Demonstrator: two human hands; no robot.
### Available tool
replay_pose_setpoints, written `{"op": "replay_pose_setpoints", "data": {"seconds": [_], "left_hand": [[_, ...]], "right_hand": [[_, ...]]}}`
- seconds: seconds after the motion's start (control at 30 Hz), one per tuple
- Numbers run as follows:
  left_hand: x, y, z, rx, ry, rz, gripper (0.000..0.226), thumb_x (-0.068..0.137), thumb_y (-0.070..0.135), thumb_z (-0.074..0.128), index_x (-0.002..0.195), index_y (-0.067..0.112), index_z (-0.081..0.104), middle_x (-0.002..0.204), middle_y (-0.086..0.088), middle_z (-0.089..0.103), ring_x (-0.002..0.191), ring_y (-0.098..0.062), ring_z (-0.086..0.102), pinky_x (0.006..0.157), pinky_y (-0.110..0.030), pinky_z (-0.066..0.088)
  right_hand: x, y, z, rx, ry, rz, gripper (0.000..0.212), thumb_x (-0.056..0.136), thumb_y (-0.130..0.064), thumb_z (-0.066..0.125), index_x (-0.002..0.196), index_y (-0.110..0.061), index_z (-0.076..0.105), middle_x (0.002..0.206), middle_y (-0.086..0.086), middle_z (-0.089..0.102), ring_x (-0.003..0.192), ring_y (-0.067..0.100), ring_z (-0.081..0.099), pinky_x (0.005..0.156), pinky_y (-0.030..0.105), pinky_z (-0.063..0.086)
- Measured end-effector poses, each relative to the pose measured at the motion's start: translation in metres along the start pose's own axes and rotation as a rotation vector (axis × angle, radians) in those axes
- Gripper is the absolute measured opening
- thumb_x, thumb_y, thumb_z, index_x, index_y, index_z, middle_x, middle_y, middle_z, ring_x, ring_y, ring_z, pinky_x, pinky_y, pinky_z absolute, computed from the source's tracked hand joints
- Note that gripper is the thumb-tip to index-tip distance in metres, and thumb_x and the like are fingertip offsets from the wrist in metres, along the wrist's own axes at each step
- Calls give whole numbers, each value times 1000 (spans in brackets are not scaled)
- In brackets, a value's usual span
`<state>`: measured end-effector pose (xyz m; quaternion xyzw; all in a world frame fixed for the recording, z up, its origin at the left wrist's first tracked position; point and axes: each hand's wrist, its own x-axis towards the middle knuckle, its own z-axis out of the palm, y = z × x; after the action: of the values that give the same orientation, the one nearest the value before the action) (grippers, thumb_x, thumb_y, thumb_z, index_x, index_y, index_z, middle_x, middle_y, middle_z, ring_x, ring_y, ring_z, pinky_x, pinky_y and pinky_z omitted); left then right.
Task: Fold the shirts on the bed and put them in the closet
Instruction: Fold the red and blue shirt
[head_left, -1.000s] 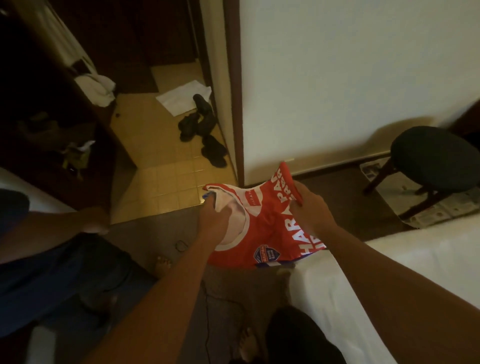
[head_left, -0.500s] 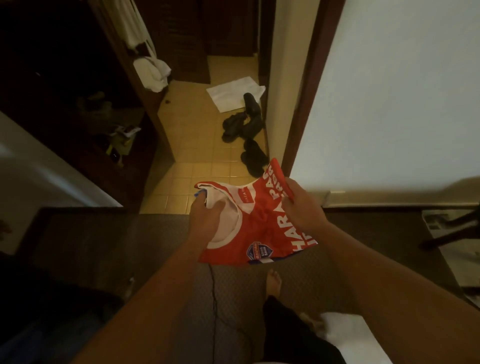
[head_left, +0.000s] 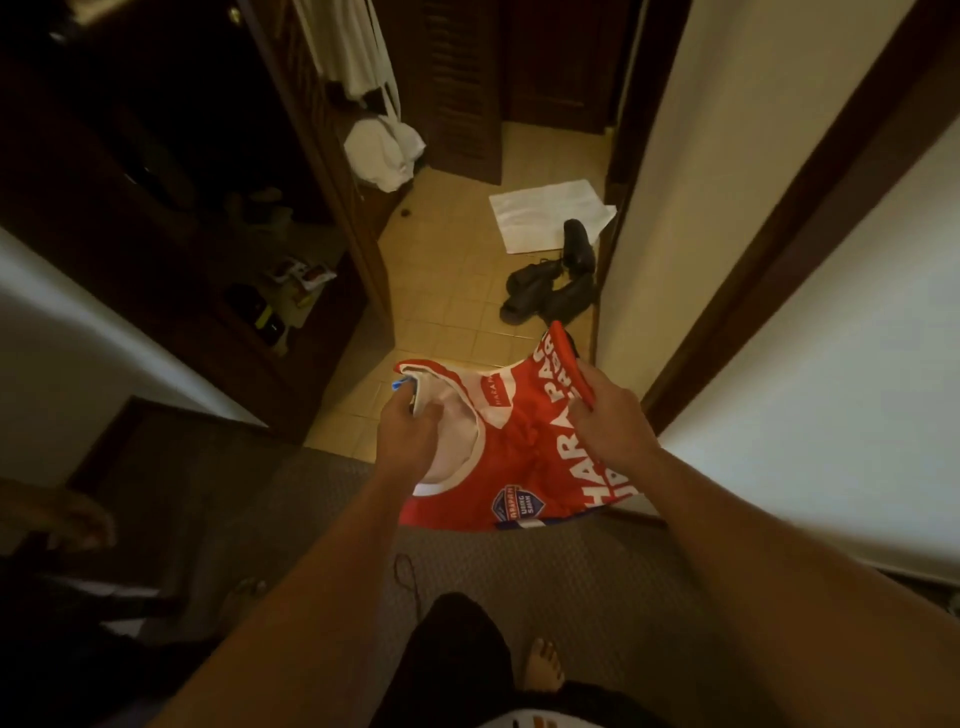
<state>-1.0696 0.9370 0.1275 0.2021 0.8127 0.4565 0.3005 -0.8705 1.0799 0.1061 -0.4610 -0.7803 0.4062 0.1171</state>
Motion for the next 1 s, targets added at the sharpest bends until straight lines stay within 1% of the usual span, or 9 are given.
{"op": "replay_pose_setpoints", "data": {"seconds": [0.13, 0.3, 0.37, 0.47, 0.53, 0.6, 0.77, 0.9, 1.0], "left_hand": [[57, 16, 7, 2, 30, 12, 39, 101, 14, 54, 140, 12, 57, 132, -6, 64, 120, -26, 59, 98, -41, 48], [141, 40, 16, 4, 20, -5, 35, 102, 18, 54, 137, 14, 58, 131, -5, 64, 119, -24, 59, 105, -48, 49], [182, 51, 17, 17, 14, 2, 35, 103, 21, 55, 137, 15, 58, 130, -5, 64, 119, -25, 59, 105, -50, 49], [246, 70, 17, 24, -6, 28, 31, 103, 20, 55, 133, 11, 60, 124, -6, 66, 115, -24, 62, 99, -43, 52], [283, 86, 15, 14, -29, 45, 28, 103, 17, 55, 130, 10, 62, 118, -2, 66, 112, -21, 62, 93, -36, 51], [318, 103, 14, 25, -37, 57, 29, 102, 12, 55, 130, 10, 62, 115, 1, 64, 111, -19, 61, 92, -34, 50], [401, 142, 15, 87, -41, 91, 35, 100, 13, 55, 135, 8, 60, 129, -6, 65, 120, -23, 60, 103, -45, 51], [469, 175, 24, 113, -34, 105, 32, 99, 11, 55, 130, 6, 62, 124, -8, 67, 117, -24, 62, 101, -46, 53], [529, 202, 36, 118, -21, 106, 33, 99, 14, 56, 131, 7, 61, 126, -10, 66, 119, -26, 61, 103, -50, 52]], "right_hand": [[62, -9, -7, 3, -22, 9, 49, 106, -33, 44, 152, -41, 31, 128, -2, 64, 110, 20, 66, 95, 49, 56], [148, -24, -7, 14, -35, 53, 46, 107, -33, 45, 152, -35, 35, 127, -5, 63, 104, 16, 66, 86, 36, 55], [189, -33, -5, 16, -18, 71, 47, 106, -35, 46, 152, -34, 35, 128, -4, 64, 105, 18, 68, 88, 40, 57], [247, -51, -4, 39, -14, 114, 48, 106, -36, 46, 152, -34, 35, 131, -2, 64, 109, 20, 68, 91, 48, 58], [282, -63, -5, 35, -1, 115, 48, 106, -36, 46, 152, -34, 35, 131, -2, 64, 108, 21, 68, 91, 49, 58], [316, -75, -6, 48, 9, 114, 48, 106, -35, 47, 152, -35, 35, 130, -3, 64, 107, 20, 68, 90, 50, 59], [397, -97, -20, 77, 29, 143, 48, 106, -37, 47, 152, -36, 34, 129, -3, 64, 105, 19, 69, 88, 47, 60], [468, -104, -37, 92, 42, 155, 46, 106, -37, 45, 151, -34, 36, 128, -6, 62, 102, 16, 68, 85, 38, 58], [534, -110, -53, 117, 45, 141, 45, 106, -38, 45, 150, -32, 38, 128, -6, 63, 105, 20, 69, 87, 40, 58]]}}
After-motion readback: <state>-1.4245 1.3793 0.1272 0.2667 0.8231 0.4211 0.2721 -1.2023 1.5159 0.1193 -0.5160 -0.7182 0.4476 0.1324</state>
